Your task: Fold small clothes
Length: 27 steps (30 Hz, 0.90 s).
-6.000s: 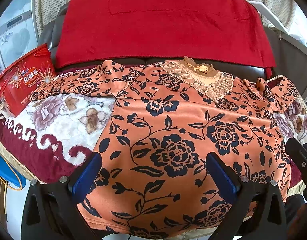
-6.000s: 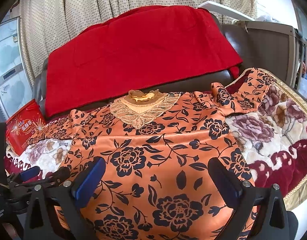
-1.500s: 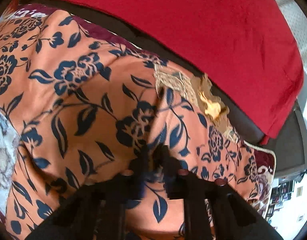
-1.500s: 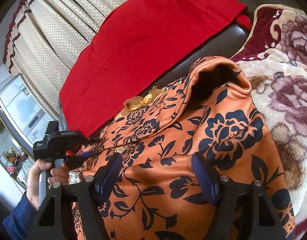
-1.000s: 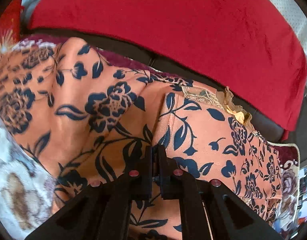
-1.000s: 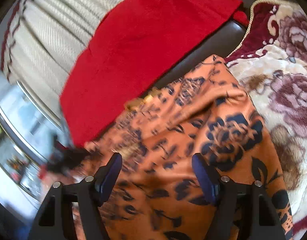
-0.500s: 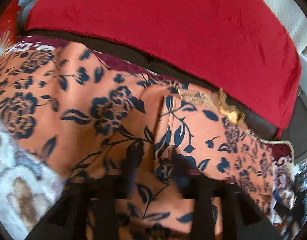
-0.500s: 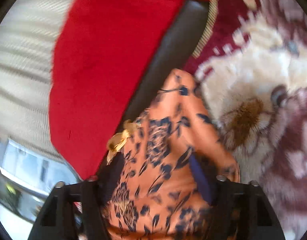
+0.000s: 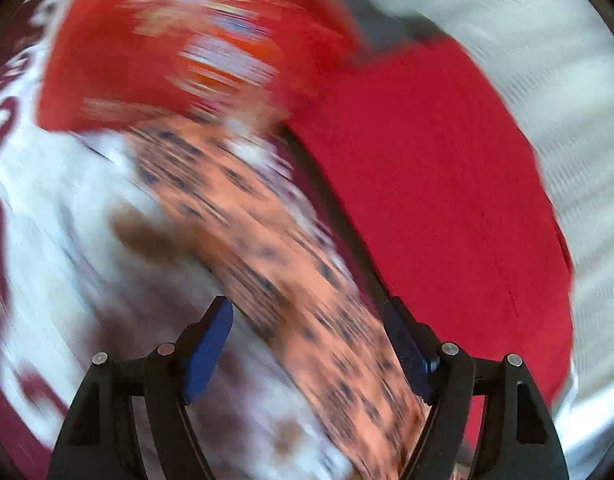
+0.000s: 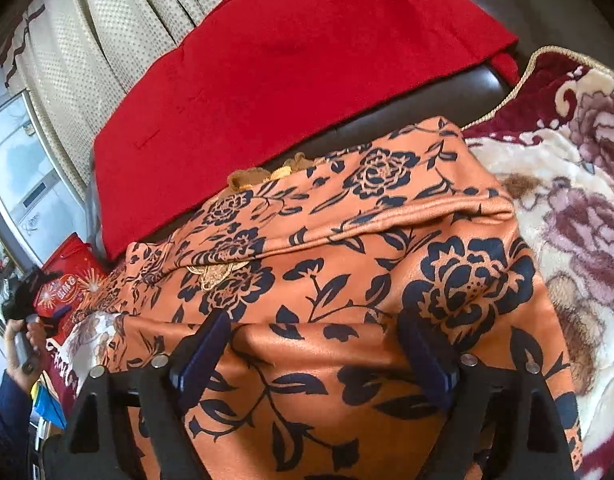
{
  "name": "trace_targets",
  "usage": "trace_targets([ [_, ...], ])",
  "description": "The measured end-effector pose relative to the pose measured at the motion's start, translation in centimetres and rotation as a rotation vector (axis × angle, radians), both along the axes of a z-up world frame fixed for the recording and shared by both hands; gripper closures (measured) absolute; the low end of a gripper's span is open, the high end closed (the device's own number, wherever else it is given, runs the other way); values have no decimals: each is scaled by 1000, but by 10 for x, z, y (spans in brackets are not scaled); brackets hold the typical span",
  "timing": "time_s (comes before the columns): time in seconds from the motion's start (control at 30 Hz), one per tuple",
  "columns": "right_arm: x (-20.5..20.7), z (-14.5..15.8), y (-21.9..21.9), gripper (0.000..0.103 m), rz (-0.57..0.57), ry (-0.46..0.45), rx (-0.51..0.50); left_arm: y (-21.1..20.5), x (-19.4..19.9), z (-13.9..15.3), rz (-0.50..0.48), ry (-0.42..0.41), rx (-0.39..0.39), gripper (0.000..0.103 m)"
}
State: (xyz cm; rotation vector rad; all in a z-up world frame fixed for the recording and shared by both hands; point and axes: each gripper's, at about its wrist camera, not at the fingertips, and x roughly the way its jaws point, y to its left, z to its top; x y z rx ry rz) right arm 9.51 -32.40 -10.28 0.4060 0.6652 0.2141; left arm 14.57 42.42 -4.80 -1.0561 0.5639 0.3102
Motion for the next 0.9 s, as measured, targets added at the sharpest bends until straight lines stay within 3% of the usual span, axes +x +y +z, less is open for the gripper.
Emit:
trace_targets([
  [0.13,-3,-2,4,15,-1,-5,-14,59,7,-22,85,26,-82,26],
  [0.37,-4,2,8,14,-4,-5,-34,85,18,-44,133,49,-81,27],
  [0.47,-3,1,8,13,-3,-4,-37,81,26,-43,134,64,-31,27],
  [0.53,-2,0,8,13,-8,-7,-45,81,33,-43,153,119,10,62],
  [0.57,-2,0,8,13,-8,-7,-45,82,41,-45,146,191,36,102],
  [0.6,-2,0,7,13,-7,-8,-44,83,49,-50,143,247,49,99],
  [0.67,-2,0,7,13,-7,-8,-43,79,52,-49,162,261,74,99],
  [0.73,-2,0,7,13,-7,-8,-43,62,57,-31,153,282,185,99],
  [0.9,-3,-1,5,13,-4,-17,-23,-22,60,51,11,130,467,99],
])
